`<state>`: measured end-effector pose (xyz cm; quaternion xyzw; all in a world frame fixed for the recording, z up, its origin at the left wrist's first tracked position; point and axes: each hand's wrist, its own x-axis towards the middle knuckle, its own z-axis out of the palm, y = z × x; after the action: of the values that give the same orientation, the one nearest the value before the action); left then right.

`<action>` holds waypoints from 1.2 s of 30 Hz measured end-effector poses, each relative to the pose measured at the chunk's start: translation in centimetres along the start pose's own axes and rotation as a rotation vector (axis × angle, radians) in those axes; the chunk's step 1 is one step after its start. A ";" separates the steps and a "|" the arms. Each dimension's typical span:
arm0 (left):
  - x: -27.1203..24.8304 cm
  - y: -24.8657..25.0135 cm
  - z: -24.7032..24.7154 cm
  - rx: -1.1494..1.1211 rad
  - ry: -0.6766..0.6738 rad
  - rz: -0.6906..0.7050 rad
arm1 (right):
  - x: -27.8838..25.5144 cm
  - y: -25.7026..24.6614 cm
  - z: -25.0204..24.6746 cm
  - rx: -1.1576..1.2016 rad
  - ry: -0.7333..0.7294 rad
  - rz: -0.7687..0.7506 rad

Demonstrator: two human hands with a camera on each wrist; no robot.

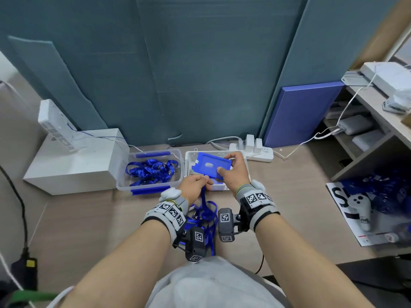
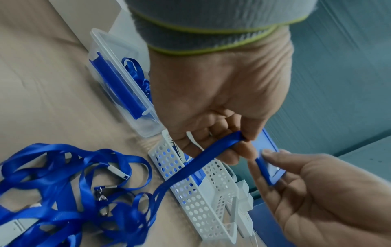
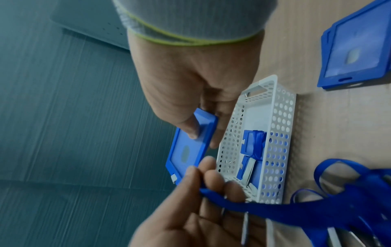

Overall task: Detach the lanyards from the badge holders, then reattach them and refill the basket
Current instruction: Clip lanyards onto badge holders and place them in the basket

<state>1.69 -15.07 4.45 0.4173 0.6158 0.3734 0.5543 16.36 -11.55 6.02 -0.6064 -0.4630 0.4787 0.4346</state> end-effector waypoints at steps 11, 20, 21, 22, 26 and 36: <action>0.5 0.2 -4.1 -0.209 -0.041 0.034 | -0.6 1.6 0.6 -0.229 -0.217 -0.018; 1.6 -0.8 -6.4 -0.091 0.011 0.011 | -0.9 1.9 0.2 -0.039 -0.462 0.165; 1.6 -0.8 -6.4 -0.090 0.013 -0.009 | -1.0 1.8 0.1 -0.003 -0.473 0.188; 2.0 -1.1 -6.5 -0.083 0.014 -0.034 | -0.9 1.7 0.0 0.035 -0.485 0.208; 2.5 -1.9 -6.1 -0.173 0.028 -0.163 | -0.8 1.4 0.0 0.222 -0.520 0.244; 0.0 -1.2 -5.1 -0.172 -0.214 -0.302 | 0.4 -0.4 1.4 0.270 -0.132 0.231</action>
<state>-3.53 -15.48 3.89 0.3086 0.5747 0.2907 0.7000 14.92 -10.99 6.09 -0.5590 -0.3494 0.6218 0.4229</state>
